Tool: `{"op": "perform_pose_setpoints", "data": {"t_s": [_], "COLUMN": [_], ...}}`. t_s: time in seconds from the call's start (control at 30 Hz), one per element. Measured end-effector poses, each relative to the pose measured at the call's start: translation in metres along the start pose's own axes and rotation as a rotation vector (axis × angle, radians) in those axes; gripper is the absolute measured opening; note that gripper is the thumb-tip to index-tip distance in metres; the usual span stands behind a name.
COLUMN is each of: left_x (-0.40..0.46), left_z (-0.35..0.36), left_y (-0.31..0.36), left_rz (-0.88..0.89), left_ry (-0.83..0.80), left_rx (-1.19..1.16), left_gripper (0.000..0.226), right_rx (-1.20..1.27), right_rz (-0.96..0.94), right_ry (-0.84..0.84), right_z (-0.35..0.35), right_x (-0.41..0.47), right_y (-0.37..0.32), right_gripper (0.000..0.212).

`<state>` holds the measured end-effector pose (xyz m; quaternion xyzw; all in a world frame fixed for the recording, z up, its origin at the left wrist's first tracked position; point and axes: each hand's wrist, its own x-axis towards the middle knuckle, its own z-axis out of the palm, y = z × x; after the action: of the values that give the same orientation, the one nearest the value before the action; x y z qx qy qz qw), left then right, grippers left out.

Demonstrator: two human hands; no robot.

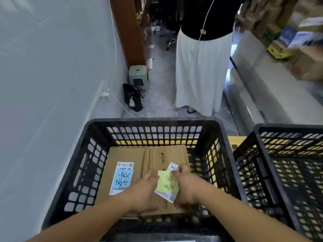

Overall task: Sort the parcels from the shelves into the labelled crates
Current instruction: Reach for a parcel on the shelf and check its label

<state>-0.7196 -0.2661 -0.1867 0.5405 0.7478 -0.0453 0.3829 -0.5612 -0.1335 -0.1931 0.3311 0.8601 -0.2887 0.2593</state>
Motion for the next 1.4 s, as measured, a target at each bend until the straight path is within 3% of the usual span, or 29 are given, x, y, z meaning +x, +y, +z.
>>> {"op": "perform_pose_setpoints", "data": {"t_s": [0.23,0.37,0.6,0.8,1.07,1.4], "left_x": [0.024,0.024,0.016,-0.023,-0.076,-0.112], "left_z": [0.008,0.002,-0.013,-0.047,-0.072,0.023], "left_y": [0.003,0.002,0.004,0.018,0.124,0.364], "left_rz": [-0.076,-0.091,-0.081,0.029,0.365,0.867], "left_ry": [0.047,0.063,0.075,0.287,0.359,0.22], "left_rx": [0.133,0.324,0.317,0.177,0.238,0.331], "left_gripper": [0.108,0.108,0.091,0.099,0.091,0.091], "right_rx": [0.036,0.02,-0.105,-0.043,0.163,0.429], "right_rz": [-0.02,-0.038,-0.002,0.026,0.187,0.684], "right_ry": [0.058,0.08,0.071,0.316,0.696,0.907], "right_z": [0.012,0.015,0.006,-0.023,-0.02,0.076], "right_x": [0.022,0.027,0.018,-0.069,-0.238,-0.443], "right_y": [0.002,0.007,-0.003,-0.021,0.0,0.119], "right_gripper": [0.099,0.101,0.106,0.079,0.07,0.073]}}
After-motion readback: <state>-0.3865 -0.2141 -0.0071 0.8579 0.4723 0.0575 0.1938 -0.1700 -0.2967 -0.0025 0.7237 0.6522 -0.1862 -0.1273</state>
